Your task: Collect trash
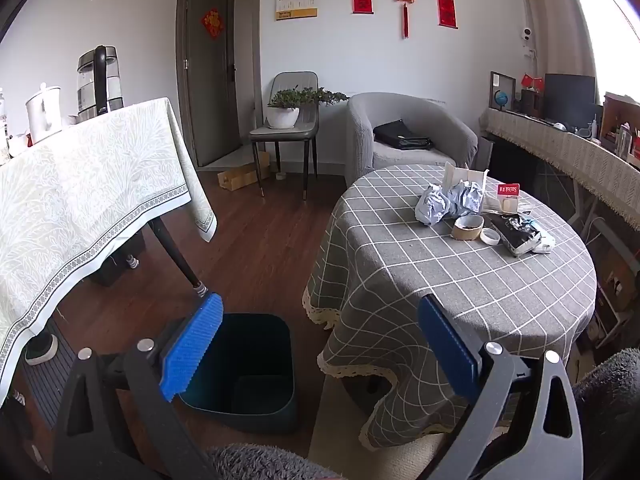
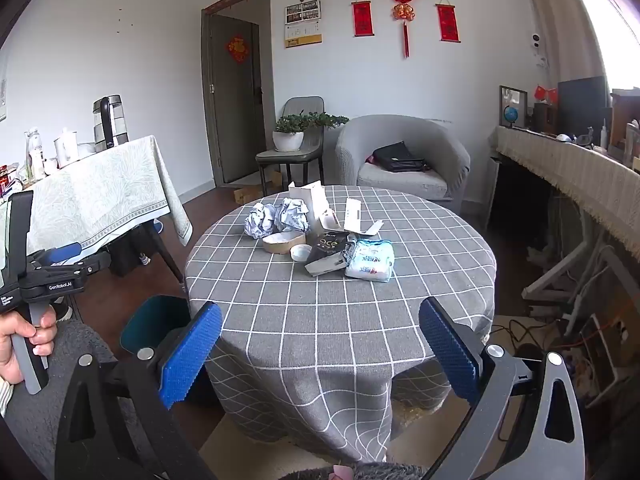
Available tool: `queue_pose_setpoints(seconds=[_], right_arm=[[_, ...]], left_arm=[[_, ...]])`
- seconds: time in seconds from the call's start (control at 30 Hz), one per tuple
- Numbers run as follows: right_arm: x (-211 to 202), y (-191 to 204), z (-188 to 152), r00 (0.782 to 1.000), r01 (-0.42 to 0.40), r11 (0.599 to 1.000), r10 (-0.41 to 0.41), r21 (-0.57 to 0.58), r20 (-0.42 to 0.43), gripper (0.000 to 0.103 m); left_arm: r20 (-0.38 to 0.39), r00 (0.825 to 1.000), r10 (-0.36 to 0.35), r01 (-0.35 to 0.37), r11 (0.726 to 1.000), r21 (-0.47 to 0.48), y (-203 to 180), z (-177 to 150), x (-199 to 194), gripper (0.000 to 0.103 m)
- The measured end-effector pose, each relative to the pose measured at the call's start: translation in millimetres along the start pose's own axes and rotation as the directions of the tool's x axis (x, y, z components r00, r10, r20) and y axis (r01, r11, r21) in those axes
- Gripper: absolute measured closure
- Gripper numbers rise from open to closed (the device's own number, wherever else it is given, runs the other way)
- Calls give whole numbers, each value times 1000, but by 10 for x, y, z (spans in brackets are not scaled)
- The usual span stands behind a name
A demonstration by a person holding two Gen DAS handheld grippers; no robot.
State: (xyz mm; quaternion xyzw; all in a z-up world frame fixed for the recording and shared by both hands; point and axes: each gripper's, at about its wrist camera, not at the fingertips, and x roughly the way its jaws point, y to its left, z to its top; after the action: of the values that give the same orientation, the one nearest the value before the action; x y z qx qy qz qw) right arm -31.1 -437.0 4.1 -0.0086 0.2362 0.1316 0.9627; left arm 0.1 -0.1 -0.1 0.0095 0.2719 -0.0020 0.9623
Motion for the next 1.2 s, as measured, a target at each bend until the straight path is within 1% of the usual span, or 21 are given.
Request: queue_pose_setpoints(seconds=[1.2], right_arm=[[5,16,12,1000,0,1000,0,0,1,3]], left_arm=[[5,1000,1,-1,1000,2,-5,-5,-28,3]])
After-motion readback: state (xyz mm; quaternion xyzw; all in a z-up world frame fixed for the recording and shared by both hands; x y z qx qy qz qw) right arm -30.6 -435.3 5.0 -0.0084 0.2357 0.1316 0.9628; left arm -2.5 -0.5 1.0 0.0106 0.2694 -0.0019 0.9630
